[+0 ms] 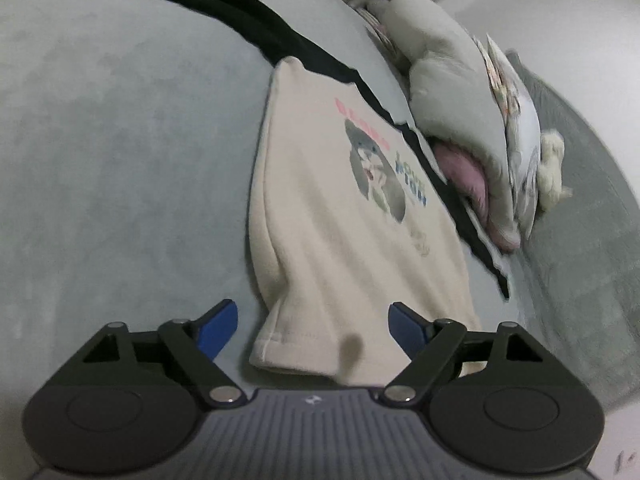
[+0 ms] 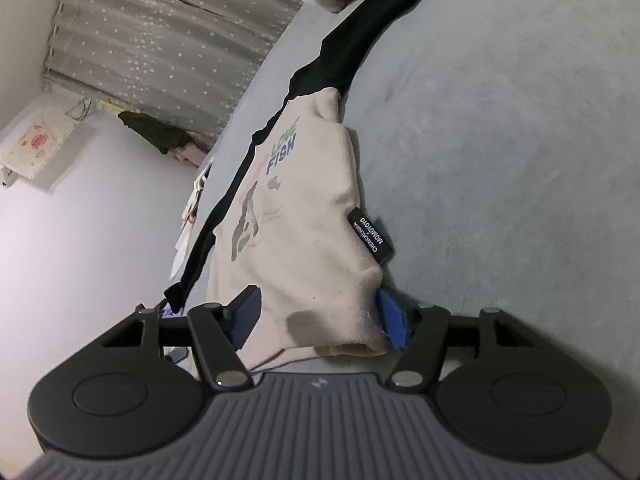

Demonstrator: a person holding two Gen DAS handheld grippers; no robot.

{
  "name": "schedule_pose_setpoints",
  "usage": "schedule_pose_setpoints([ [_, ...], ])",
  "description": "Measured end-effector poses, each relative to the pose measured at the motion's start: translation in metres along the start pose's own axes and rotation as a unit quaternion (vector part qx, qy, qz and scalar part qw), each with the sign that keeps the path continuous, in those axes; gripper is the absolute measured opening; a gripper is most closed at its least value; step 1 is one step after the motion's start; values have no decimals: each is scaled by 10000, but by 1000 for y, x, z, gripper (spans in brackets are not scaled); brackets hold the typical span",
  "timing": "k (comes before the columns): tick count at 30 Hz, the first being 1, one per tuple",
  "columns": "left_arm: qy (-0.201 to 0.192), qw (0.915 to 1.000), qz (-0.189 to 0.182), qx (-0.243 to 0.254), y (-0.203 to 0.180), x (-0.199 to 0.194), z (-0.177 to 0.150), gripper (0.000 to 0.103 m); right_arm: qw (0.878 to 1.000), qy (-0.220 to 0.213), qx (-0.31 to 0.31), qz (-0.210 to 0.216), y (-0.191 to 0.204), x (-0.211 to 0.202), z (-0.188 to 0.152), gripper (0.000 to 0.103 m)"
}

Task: Fold clothes

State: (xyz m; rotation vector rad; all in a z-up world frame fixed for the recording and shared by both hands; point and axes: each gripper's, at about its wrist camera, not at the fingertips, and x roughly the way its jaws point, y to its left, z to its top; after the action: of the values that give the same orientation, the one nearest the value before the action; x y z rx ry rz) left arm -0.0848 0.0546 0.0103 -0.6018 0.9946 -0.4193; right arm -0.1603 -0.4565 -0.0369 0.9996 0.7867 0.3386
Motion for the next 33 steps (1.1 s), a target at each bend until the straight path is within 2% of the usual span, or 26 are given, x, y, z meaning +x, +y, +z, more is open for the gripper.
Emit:
schedule_pose_setpoints([
  [3, 41, 10000, 65, 10, -2, 2, 0, 81, 10000, 40, 8, -49, -3, -1, 0, 60],
  [5, 65, 9999, 128, -12, -6, 5, 2, 86, 9999, 63, -32, -112, -3, 1, 0, 59],
  [9, 3, 9992, 267, 295, -20, 10, -1, 88, 9999, 83, -51, -95, 0, 6, -1, 60],
  [12, -80, 9999, 33, 147, -20, 9, -2, 74, 9999, 89, -83, -52, 0, 7, -2, 60],
  [13, -82, 9999, -68, 63, -18, 9, -1, 60, 9999, 83, -87, -53, -1, 6, -3, 55],
  [14, -100, 9999, -99, -34, -15, 10, -1, 47, 9999, 78, -85, -69, -2, 6, -3, 41],
  [15, -148, 9997, -99, -195, -11, 11, -1, 39, 9999, 81, -66, -130, -5, 6, -3, 32],
  [16, -196, 9993, -57, -328, -6, 12, -2, 23, 9997, 86, -86, -202, -6, 6, -4, 15],
  [17, -236, 9987, -26, -457, -2, 12, -3, 18, 9995, 89, -143, -265, -6, 6, -4, 14],
  [19, -334, 9977, -19, -598, 1, 11, -5, 14, 9989, 96, -257, -389, -5, 5, -5, 14],
  [24, -686, 9961, -23, -549, -7, 0, -11, 9, 9981, 16, -396, -467, 1, 3, -6, 13],
  [26, -1113, 9907, -351, -695, -11, -19, -12, 9, 9973, -84, -594, -428, 10, 0, -5, 13],
  [30, -1780, 9768, -993, -648, -21, -49, -16, 9, 9904, -310, -1339, -166, 41, -12, -7, 12],
  [33, -1944, 9702, -1095, -943, -14, -55, -16, 8, 9850, -497, -1652, -93, 56, -19, -9, 12],
])
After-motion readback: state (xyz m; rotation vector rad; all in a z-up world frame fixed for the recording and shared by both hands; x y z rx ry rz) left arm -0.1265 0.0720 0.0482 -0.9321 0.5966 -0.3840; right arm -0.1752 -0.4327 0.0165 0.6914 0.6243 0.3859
